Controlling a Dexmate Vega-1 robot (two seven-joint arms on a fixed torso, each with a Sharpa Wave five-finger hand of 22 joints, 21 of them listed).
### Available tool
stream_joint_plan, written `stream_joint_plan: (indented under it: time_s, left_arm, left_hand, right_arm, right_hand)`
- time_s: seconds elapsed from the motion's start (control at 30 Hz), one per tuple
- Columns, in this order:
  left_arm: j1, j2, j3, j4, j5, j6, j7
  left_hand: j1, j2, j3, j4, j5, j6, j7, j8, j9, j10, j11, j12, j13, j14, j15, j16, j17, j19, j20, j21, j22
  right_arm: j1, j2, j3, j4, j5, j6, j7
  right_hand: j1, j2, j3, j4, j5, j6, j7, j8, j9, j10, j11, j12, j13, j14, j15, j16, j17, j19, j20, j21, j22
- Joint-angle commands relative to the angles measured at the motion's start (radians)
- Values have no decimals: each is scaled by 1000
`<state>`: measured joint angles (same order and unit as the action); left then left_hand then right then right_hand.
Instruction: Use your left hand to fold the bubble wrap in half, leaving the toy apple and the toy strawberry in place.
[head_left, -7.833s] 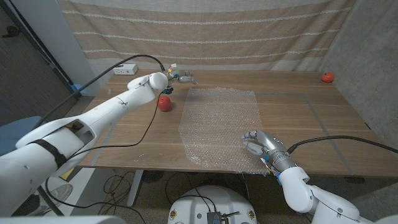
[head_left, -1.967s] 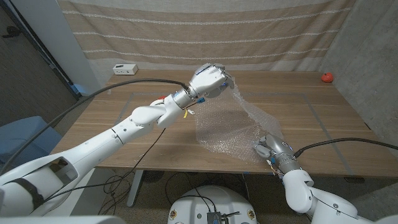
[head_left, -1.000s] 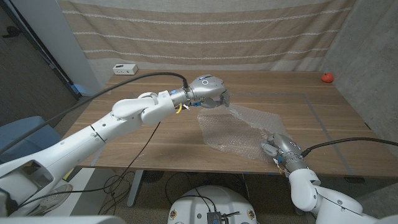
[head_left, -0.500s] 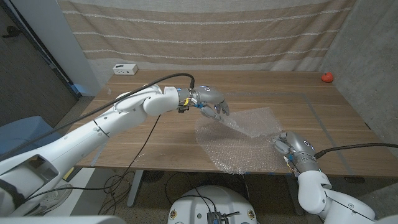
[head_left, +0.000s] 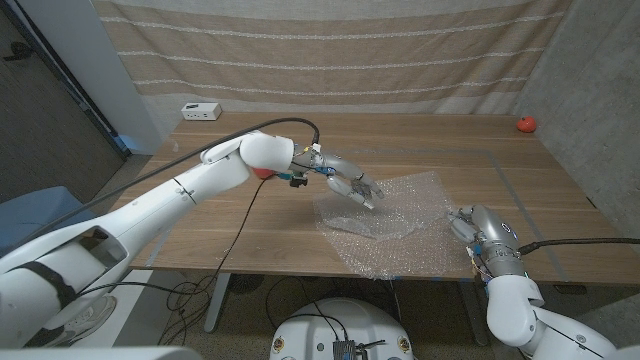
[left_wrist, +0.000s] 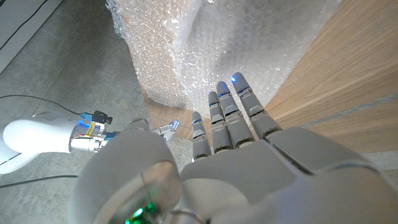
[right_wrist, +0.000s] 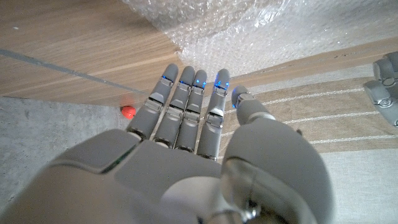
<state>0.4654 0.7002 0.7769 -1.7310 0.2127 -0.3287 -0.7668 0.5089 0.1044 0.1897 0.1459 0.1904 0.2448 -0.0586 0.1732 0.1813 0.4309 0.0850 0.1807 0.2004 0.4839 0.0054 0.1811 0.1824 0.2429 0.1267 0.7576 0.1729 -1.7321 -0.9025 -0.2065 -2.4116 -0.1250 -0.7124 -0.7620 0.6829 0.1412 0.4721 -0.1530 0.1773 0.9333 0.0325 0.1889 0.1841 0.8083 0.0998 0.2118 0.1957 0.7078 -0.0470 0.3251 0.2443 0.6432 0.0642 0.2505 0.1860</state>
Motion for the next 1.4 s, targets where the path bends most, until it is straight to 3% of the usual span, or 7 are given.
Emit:
stream_joint_plan:
  time_s: [0.03, 0.3, 0.43, 0.5, 0.9, 1.13, 1.4]
  left_arm:
    - [2, -2, -5, 32, -103, -22, 43]
    - [72, 14, -66, 35, -93, -38, 215]
    - [120, 10, -102, 52, -107, -26, 315]
    - [136, 6, -115, 64, -123, -23, 349]
    - [224, -22, -193, 151, -322, -44, 471]
    - [271, -33, -242, 210, -485, -70, 481]
    - [331, -25, -291, 230, -582, -52, 529]
  left_hand:
    - [-16, 10, 4, -15, 5, -44, -17, 2, -2, -67, -4, 1, 1, -97, 15, -7, 0, -69, 15, -50, 4]
    - [-29, 21, 15, -38, 1, -122, -57, 3, -3, -219, -42, -3, -2, -246, 30, -6, -1, -161, 9, -121, 7]
    - [-36, 26, 21, -48, -1, -162, -78, 0, -3, -276, -59, 0, -4, -321, 37, -9, -2, -202, 2, -152, 8]
    - [-38, 27, 22, -50, -1, -168, -81, 0, -3, -285, -59, 0, -4, -337, 39, -11, -2, -210, 3, -157, 9]
    - [-56, 35, 22, -45, -1, -194, -100, 1, -4, -331, -71, 0, -7, -383, 41, -10, -2, -215, -2, -170, 9]
    - [-63, 64, 36, -38, 3, -190, -83, 5, -5, -334, -63, 5, -9, -388, 37, -3, -2, -205, -17, -172, 10]
    - [-54, 104, 108, -25, 9, -205, -3, 2, -6, -327, -68, 14, -15, -385, 35, 5, -4, -189, -33, -176, 11]
  right_arm:
    - [-57, 68, 90, 29, -43, 162, -15]
    - [-37, 108, 129, 74, -18, 296, 52]
    - [-6, 140, 147, 126, 32, 423, 95]
    - [9, 154, 155, 157, 59, 500, 118]
    - [129, 263, 151, 345, 197, 876, 213]
    - [194, 312, 150, 441, 309, 1022, 291]
    - [269, 374, 158, 541, 414, 1134, 337]
  right_hand:
    - [-4, 0, 0, -1, -1, -27, -7, -7, 2, -26, -8, -12, 3, -23, -2, -7, 6, -8, -3, 3, 3]
    - [-11, -9, -1, -1, -1, -160, -23, -23, 4, -137, -23, -36, 6, -114, 4, -52, 3, -48, 0, -15, 3]
    - [-21, -13, -8, 1, -2, -244, -36, -22, 5, -220, -32, -41, 6, -172, 9, -76, 3, -77, 12, -28, 1]
    - [-38, -16, -14, 9, -2, -297, -43, -22, 5, -270, -30, -42, 5, -203, 17, -90, 2, -91, 15, -34, -1]
    - [-125, -28, -43, 41, -2, -423, -55, -17, 4, -371, -29, -36, 3, -295, 40, -123, -3, -146, 15, -53, -4]
    - [-152, -36, -51, 47, 0, -459, -51, -16, 3, -393, -28, -34, 2, -324, 42, -131, -7, -157, 17, -54, -5]
    - [-180, -45, -63, 56, 1, -454, -39, -9, 3, -396, -21, -29, 1, -337, 57, -132, -10, -160, 7, -54, -6]
